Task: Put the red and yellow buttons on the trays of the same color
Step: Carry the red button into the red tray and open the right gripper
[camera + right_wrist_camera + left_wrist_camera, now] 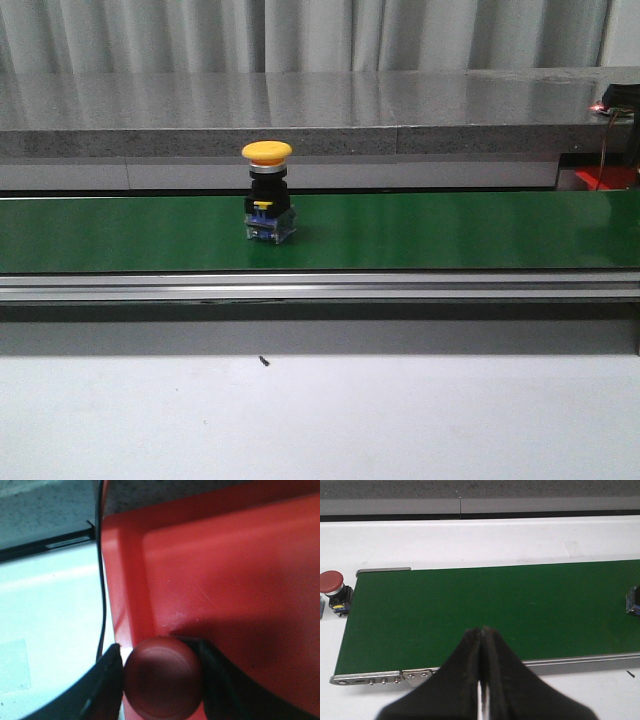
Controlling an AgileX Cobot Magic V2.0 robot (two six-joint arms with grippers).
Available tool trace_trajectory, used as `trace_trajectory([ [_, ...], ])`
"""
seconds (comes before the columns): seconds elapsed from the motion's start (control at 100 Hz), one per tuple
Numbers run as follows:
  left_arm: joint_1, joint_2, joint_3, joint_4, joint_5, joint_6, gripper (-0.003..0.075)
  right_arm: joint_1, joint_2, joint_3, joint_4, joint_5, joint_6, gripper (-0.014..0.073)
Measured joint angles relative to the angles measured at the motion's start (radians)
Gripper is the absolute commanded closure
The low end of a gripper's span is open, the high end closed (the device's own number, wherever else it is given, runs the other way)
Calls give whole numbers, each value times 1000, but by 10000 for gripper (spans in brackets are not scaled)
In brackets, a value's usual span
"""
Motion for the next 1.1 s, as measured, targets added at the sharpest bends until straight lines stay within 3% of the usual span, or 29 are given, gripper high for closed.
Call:
trace_trajectory([
  [0.07,0,0,0,0,0,0,740,0,0,0,0,0,0,129],
  [0.13,0,0,0,0,0,0,740,0,2,0,0,2,0,92],
  [0.6,0,0,0,0,-1,0,740,0,-113,51,0,-8,-20,132],
  [1.1,0,0,0,0,-1,0,740,83,-499,467,0,-115,-77,144],
])
